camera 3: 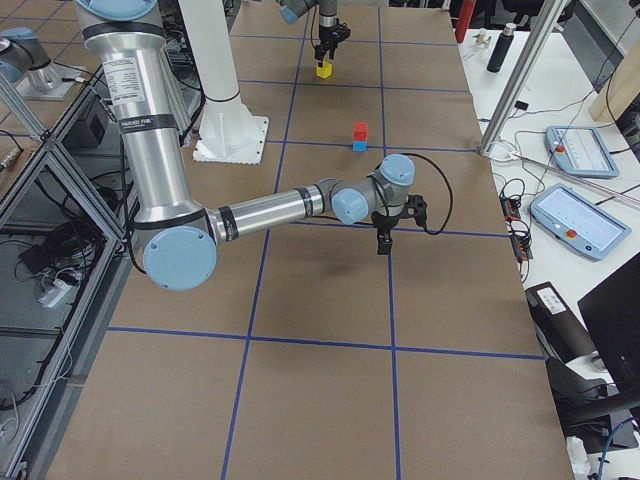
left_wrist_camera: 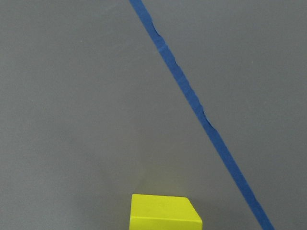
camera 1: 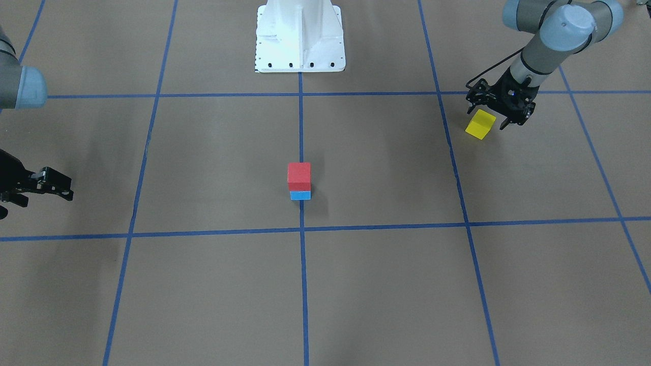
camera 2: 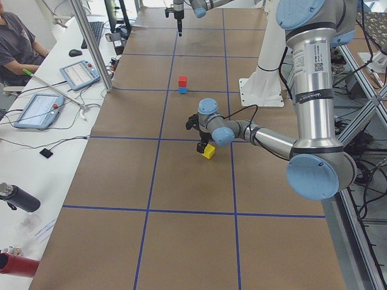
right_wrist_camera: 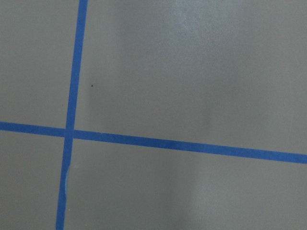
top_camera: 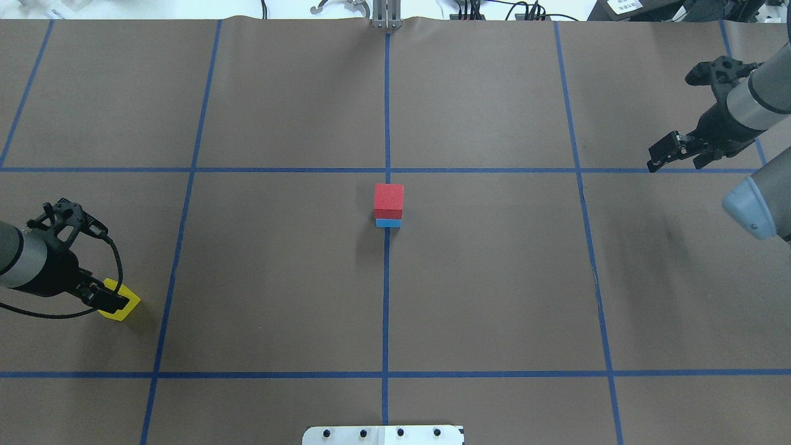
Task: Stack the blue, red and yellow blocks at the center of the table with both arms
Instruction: 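Move the left gripper to the yellow cube and grasp it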
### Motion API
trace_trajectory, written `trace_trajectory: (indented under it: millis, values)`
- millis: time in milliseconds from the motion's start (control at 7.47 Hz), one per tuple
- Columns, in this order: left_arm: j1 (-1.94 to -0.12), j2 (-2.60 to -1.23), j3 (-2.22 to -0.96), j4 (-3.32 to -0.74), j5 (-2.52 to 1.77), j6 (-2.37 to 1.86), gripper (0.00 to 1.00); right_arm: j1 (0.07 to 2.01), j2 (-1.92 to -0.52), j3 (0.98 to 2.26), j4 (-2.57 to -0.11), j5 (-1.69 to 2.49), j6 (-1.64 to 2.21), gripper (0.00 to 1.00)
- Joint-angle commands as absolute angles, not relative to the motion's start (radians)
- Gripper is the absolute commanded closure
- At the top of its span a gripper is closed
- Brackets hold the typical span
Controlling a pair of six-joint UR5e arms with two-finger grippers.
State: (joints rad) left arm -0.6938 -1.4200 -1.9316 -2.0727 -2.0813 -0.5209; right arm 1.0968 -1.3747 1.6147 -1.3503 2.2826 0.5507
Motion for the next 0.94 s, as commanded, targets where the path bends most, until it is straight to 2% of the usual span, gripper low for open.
trace_trajectory:
  millis: [0, 803]
  values:
    - [-0.693, -1.433, -1.928, -2.048, -2.079, -0.515, 0.01, 1.092, -1.374, 1.614, -1.350, 2.283, 0.551, 0.01]
    - [-0.686, -1.450, -1.882, -2.048, -2.072, -0.517, 0.01, 1.086, -1.373, 1.611, -1.350, 2.283, 0.552, 0.01]
